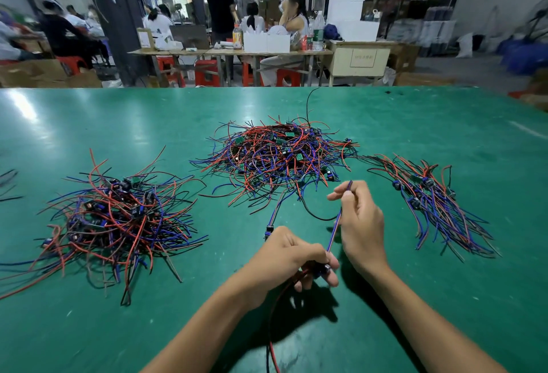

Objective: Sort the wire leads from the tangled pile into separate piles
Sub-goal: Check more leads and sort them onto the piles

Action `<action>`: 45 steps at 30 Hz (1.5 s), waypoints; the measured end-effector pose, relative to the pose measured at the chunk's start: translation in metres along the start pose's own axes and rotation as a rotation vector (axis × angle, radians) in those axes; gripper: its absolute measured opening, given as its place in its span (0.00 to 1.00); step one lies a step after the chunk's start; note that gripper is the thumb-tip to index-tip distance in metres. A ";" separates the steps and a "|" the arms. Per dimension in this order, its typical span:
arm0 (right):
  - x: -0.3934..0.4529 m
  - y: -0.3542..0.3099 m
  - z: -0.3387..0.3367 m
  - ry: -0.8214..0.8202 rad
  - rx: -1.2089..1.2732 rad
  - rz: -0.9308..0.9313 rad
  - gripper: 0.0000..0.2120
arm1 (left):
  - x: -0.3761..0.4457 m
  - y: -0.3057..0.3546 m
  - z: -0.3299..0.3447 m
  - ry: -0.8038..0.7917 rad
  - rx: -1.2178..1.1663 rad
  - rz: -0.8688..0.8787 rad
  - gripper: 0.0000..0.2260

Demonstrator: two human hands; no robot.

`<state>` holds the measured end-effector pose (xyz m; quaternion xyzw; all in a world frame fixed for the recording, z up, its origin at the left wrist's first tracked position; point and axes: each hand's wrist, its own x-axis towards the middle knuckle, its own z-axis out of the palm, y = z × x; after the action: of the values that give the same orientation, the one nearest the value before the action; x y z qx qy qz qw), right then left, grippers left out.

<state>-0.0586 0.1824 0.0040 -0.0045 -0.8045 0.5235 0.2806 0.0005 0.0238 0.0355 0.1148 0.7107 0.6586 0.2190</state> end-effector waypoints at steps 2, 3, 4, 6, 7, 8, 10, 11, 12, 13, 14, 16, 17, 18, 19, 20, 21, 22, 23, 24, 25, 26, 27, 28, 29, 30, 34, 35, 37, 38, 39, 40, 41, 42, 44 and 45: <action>0.002 0.002 -0.004 0.007 -0.132 -0.233 0.09 | -0.004 0.000 -0.002 -0.038 -0.043 0.006 0.11; 0.003 0.001 -0.004 -0.004 -0.064 -0.225 0.09 | -0.004 0.000 -0.003 -0.029 -0.069 0.007 0.11; 0.004 -0.002 -0.003 -0.035 0.081 -0.137 0.09 | -0.003 0.000 -0.005 -0.005 -0.095 0.003 0.11; 0.005 -0.007 -0.004 -0.192 0.422 0.145 0.09 | -0.001 0.000 -0.010 0.055 -0.122 0.002 0.11; 0.007 -0.010 -0.007 -0.319 0.540 0.284 0.10 | 0.000 -0.001 -0.012 0.082 -0.115 0.011 0.10; 0.008 -0.011 -0.011 -0.454 0.579 0.378 0.13 | 0.001 -0.001 -0.013 0.103 -0.102 0.020 0.09; 0.007 -0.010 -0.015 -0.674 0.530 0.401 0.17 | 0.001 -0.003 -0.014 0.132 -0.091 0.029 0.08; 0.005 -0.011 -0.015 -0.737 0.497 0.368 0.16 | 0.002 -0.004 -0.014 0.141 -0.094 0.027 0.08; 0.003 -0.012 -0.014 -0.761 0.480 0.339 0.15 | 0.003 -0.005 -0.014 0.146 -0.103 0.021 0.08; 0.002 -0.013 -0.014 -0.748 0.476 0.322 0.14 | 0.003 -0.005 -0.014 0.145 -0.118 0.014 0.08; 0.001 -0.015 -0.015 -0.712 0.478 0.312 0.14 | 0.004 -0.005 -0.015 0.135 -0.145 0.005 0.09; 0.002 -0.019 -0.017 -0.620 0.479 0.303 0.14 | 0.005 -0.004 -0.016 0.103 -0.204 -0.006 0.13; 0.004 -0.019 -0.019 -0.573 0.480 0.306 0.13 | 0.005 -0.004 -0.018 0.092 -0.216 -0.004 0.15; 0.005 -0.020 -0.020 -0.525 0.476 0.313 0.12 | 0.005 -0.003 -0.020 0.091 -0.215 0.004 0.15; 0.007 -0.021 -0.021 -0.477 0.474 0.326 0.12 | 0.005 -0.003 -0.022 0.097 -0.205 0.020 0.14; 0.009 -0.021 -0.023 -0.437 0.478 0.343 0.11 | 0.005 -0.003 -0.024 0.107 -0.189 0.041 0.12; 0.011 -0.021 -0.025 -0.407 0.492 0.363 0.11 | 0.004 -0.004 -0.027 0.122 -0.171 0.062 0.11; 0.013 -0.022 -0.027 -0.388 0.511 0.384 0.10 | 0.004 -0.005 -0.029 0.141 -0.149 0.081 0.10; 0.014 -0.023 -0.028 -0.375 0.528 0.398 0.10 | 0.004 -0.005 -0.031 0.169 -0.117 0.099 0.09; 0.014 -0.024 -0.029 -0.370 0.542 0.406 0.10 | 0.004 -0.005 -0.034 0.209 -0.072 0.120 0.08; 0.014 -0.024 -0.029 -0.370 0.554 0.411 0.09 | 0.006 -0.005 -0.035 0.260 -0.015 0.143 0.07; 0.014 -0.024 -0.029 -0.374 0.568 0.416 0.09 | 0.007 -0.005 -0.037 0.317 0.044 0.166 0.06; 0.014 -0.023 -0.029 -0.379 0.585 0.423 0.09 | 0.008 -0.005 -0.038 0.372 0.098 0.188 0.06; 0.013 -0.023 -0.028 -0.381 0.605 0.432 0.09 | 0.009 -0.006 -0.040 0.423 0.162 0.211 0.06; 0.013 -0.023 -0.027 -0.378 0.625 0.443 0.09 | 0.010 -0.007 -0.042 0.466 0.250 0.238 0.05; 0.013 -0.023 -0.026 -0.372 0.644 0.455 0.09 | 0.011 -0.008 -0.043 0.501 0.346 0.265 0.05; 0.015 -0.022 -0.025 -0.324 0.746 0.501 0.08 | 0.009 -0.009 -0.043 0.615 0.480 0.373 0.05; 0.014 -0.022 -0.024 -0.309 0.772 0.510 0.08 | 0.009 -0.009 -0.042 0.624 0.478 0.392 0.05; 0.014 -0.022 -0.022 -0.278 0.799 0.525 0.09 | 0.009 -0.008 -0.041 0.622 0.480 0.403 0.04; 0.013 -0.023 -0.021 -0.264 0.804 0.531 0.10 | 0.009 -0.009 -0.042 0.609 0.484 0.393 0.05; 0.013 -0.023 -0.021 -0.250 0.807 0.537 0.12 | 0.009 -0.009 -0.042 0.582 0.488 0.371 0.06; 0.012 -0.023 -0.020 -0.235 0.807 0.540 0.14 | 0.009 -0.009 -0.043 0.539 0.490 0.340 0.07; 0.012 -0.023 -0.020 -0.221 0.802 0.541 0.15 | 0.008 -0.010 -0.044 0.488 0.492 0.307 0.09; 0.012 -0.023 -0.020 -0.208 0.796 0.538 0.16 | 0.007 -0.010 -0.043 0.439 0.503 0.281 0.10; 0.013 -0.022 -0.020 -0.191 0.789 0.529 0.18 | 0.007 -0.011 -0.041 0.390 0.538 0.263 0.11; 0.013 -0.021 -0.021 -0.186 0.786 0.525 0.18 | 0.007 -0.011 -0.041 0.384 0.546 0.260 0.11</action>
<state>-0.0539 0.1940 0.0340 -0.0542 -0.5391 0.8392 0.0461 -0.0233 -0.0104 0.0254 0.1327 0.8682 0.4762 -0.0427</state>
